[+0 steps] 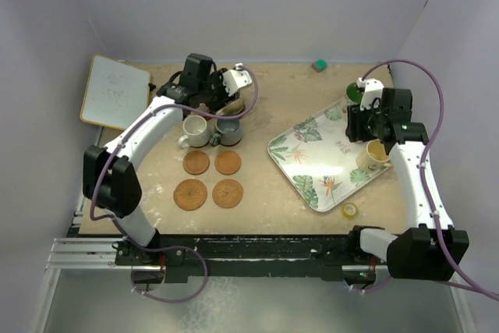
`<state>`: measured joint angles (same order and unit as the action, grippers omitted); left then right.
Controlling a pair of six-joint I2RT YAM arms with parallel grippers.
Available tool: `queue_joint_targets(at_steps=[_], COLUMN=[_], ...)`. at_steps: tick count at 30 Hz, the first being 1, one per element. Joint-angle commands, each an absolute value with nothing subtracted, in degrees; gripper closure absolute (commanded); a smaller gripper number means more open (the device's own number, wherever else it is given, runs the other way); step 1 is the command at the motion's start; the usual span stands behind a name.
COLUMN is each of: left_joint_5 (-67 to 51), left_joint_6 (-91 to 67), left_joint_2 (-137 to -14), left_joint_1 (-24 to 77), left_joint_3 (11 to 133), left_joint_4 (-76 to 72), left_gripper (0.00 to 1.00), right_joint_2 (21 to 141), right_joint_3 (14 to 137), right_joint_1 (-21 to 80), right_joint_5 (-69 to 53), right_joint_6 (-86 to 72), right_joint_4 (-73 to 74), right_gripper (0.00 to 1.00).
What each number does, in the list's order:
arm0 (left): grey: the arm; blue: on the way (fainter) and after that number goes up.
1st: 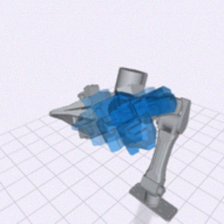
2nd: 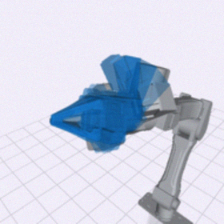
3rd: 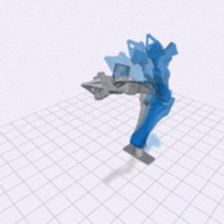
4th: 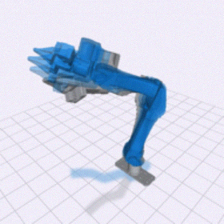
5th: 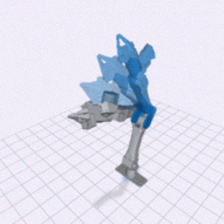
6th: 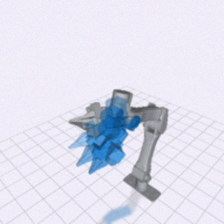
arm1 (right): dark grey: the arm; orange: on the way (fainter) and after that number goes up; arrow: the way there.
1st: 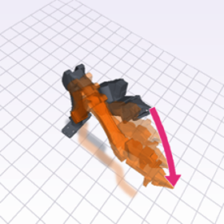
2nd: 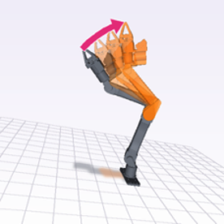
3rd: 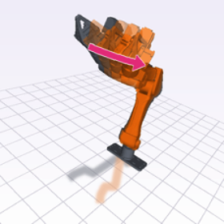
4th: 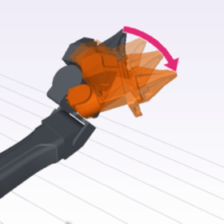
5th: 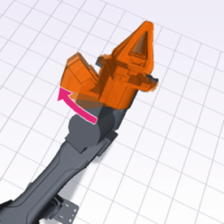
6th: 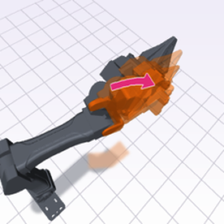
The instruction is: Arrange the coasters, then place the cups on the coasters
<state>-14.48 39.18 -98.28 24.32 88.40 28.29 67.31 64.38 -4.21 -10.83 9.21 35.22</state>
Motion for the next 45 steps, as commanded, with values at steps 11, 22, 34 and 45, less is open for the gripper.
queue_joint_targets(at_steps=[11, 22, 34, 45], left_joint_5=[-3.16, -3.21, -6.33, -9.27], left_joint_6=[30.16, 26.0, 26.15, 25.66], left_joint_2=[-78.24, -71.01, -68.9, -68.45], left_joint_1=[23.67, 23.67, 23.66, 23.71], left_joint_3=[71.43, 64.71, 63.63, 62.95], left_joint_4=[15.77, 13.39, 16.81, 18.07], left_gripper=[0.35, 0.25, 0.22, 0.21], right_joint_2=[70.48, 75.09, 79.28, 82.61], right_joint_3=[70.86, 75.93, 77.43, 81.57], right_joint_1=[-4.39, -4.39, -4.32, -4.32], right_joint_5=[-5.23, -0.02, -0.99, -1.67], right_joint_6=[14.53, 23.24, 28.88, 24.05], right_joint_4=[40.57, 48.06, 48.95, 43.0], right_gripper=[0.34, 0.05, 0.05, 0.11])
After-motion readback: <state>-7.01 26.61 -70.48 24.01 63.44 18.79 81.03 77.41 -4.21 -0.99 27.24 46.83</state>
